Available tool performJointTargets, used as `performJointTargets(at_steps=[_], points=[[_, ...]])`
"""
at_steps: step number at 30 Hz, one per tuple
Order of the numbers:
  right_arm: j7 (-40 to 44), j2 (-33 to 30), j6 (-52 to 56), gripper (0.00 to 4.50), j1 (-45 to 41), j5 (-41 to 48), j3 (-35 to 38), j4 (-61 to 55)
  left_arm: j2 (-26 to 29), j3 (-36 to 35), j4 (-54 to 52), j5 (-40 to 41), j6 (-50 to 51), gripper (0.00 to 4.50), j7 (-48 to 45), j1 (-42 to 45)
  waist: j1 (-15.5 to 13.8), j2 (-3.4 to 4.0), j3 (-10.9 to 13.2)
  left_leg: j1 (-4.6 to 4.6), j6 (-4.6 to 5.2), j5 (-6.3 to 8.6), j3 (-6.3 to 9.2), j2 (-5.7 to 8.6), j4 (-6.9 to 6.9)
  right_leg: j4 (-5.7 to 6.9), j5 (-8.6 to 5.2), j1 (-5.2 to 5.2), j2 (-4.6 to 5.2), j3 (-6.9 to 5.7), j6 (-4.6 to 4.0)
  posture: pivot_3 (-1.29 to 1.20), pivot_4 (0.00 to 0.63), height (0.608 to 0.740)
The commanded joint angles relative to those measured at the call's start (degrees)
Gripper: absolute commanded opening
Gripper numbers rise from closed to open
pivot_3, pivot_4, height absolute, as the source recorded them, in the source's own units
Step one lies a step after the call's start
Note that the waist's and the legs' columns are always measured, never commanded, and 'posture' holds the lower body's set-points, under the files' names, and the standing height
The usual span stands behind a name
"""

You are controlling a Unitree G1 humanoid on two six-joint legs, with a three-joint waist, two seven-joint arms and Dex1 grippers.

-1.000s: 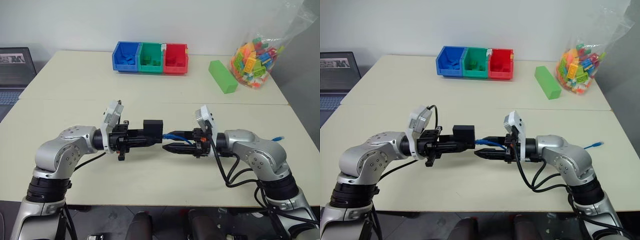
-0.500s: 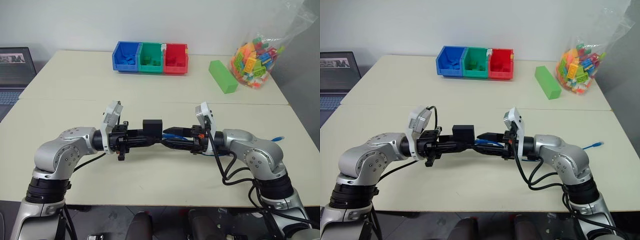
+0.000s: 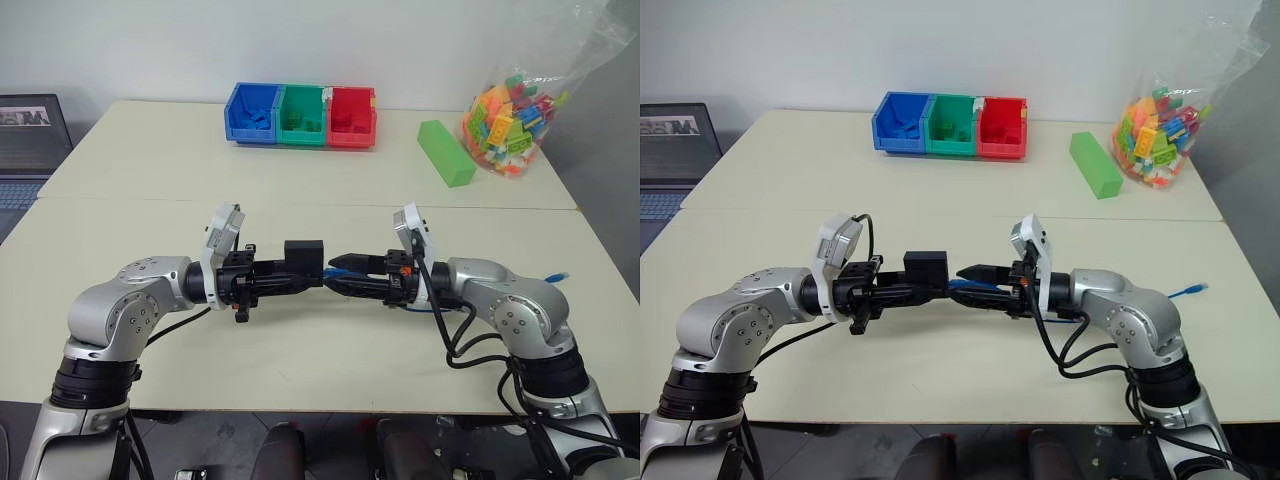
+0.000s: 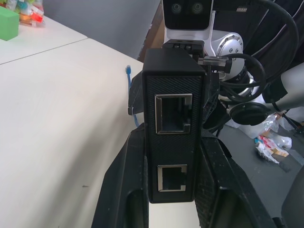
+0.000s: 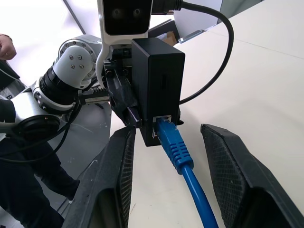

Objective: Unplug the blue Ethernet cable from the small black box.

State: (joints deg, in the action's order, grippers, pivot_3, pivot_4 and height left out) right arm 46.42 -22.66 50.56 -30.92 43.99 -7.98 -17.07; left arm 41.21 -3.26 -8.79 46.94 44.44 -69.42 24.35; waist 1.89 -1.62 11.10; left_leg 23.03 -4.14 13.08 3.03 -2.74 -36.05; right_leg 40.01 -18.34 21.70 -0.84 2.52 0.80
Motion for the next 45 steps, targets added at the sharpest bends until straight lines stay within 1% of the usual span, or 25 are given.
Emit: performJointTargets(at_steps=[1,7,9,10,12,15,18,28,39,45], points=[[0.7,0.2,-0.2,2.30,-1.5,1.0,1.0,-0.5,0.4,-1.6,-2.1,1.1,-0.4,0.80,-0.3,0.0,0.0,0.00,0.0,0.00,0.00,0.00,0.00,0.00,0.00,0.00,0.00,0.00,0.00,0.00,-0.01,0.00,0.150,0.740],[1.0,0.0,-0.3,2.30,-1.7,0.7,0.8,-0.3,0.5,-1.6,-2.1,1.1,-0.4,0.80,-0.3,-0.1,0.0,0.00,0.0,0.01,0.00,0.00,0.00,0.00,0.00,0.00,0.00,0.01,0.00,0.00,0.00,0.00,0.150,0.740],[1.2,-0.1,-0.4,1.94,-1.8,0.5,0.7,-0.1,0.5,-1.7,-2.0,1.1,-0.4,0.80,-0.3,-0.1,0.0,0.00,0.0,0.01,0.00,0.00,0.00,0.00,0.00,0.00,0.00,0.01,0.00,0.00,0.00,0.00,0.150,0.740],[1.2,-0.1,-0.5,1.83,-1.8,0.4,0.7,-0.1,0.5,-1.8,-2.0,1.1,-0.4,0.80,-0.3,-0.1,0.0,0.00,0.0,0.01,0.00,0.00,0.00,0.00,0.00,-0.01,0.00,0.01,0.00,0.00,0.00,0.00,0.150,0.740],[1.4,-0.2,-0.5,1.21,-1.7,0.4,0.7,-0.1,0.5,-1.8,-2.1,1.2,-0.4,0.80,-0.3,-0.2,0.0,0.00,0.0,0.01,0.00,0.00,0.00,0.00,0.01,0.00,0.00,0.01,0.00,0.00,0.00,0.00,0.150,0.740],[1.9,-0.4,-0.6,0.52,-1.7,0.3,0.6,0.0,0.6,-1.9,-1.5,1.1,-0.5,0.80,-0.4,-0.1,0.0,0.00,0.0,0.01,0.00,0.00,-0.01,0.00,0.01,-0.01,0.00,0.02,0.00,0.00,0.01,0.00,0.150,0.740],[2.6,-0.7,-0.7,0.09,-1.8,0.0,0.3,0.0,0.3,-2.1,-0.8,1.2,-0.4,0.80,-0.3,0.4,0.0,0.00,0.0,0.02,0.00,0.00,-0.01,0.00,0.01,-0.01,0.00,0.02,0.00,0.00,0.01,0.00,0.150,0.740],[4.3,-1.7,-0.5,0.09,-2.1,0.1,-0.1,0.0,-0.3,-2.2,-0.3,1.9,0.2,0.80,0.2,1.2,0.0,0.00,0.0,0.02,0.00,0.00,-0.01,0.00,0.01,-0.02,0.00,0.03,0.00,0.01,0.01,0.00,0.150,0.740],[8.4,-7.5,-1.6,0.03,-1.5,-2.1,0.5,2.7,3.5,-3.3,0.2,1.1,0.4,0.80,-2.0,0.4,0.0,0.00,0.0,0.03,0.00,0.00,-0.02,0.00,0.02,-0.04,-0.01,0.04,0.00,0.00,0.02,0.00,0.150,0.740],[8.1,-7.8,-2.2,0.03,-1.7,-2.4,1.2,3.3,3.6,-3.4,0.3,0.8,0.2,0.80,-1.8,0.1,0.0,0.01,0.0,0.04,0.00,0.00,-0.03,-0.01,0.03,-0.04,-0.03,0.06,-0.02,0.02,0.05,0.00,0.150,0.740]])
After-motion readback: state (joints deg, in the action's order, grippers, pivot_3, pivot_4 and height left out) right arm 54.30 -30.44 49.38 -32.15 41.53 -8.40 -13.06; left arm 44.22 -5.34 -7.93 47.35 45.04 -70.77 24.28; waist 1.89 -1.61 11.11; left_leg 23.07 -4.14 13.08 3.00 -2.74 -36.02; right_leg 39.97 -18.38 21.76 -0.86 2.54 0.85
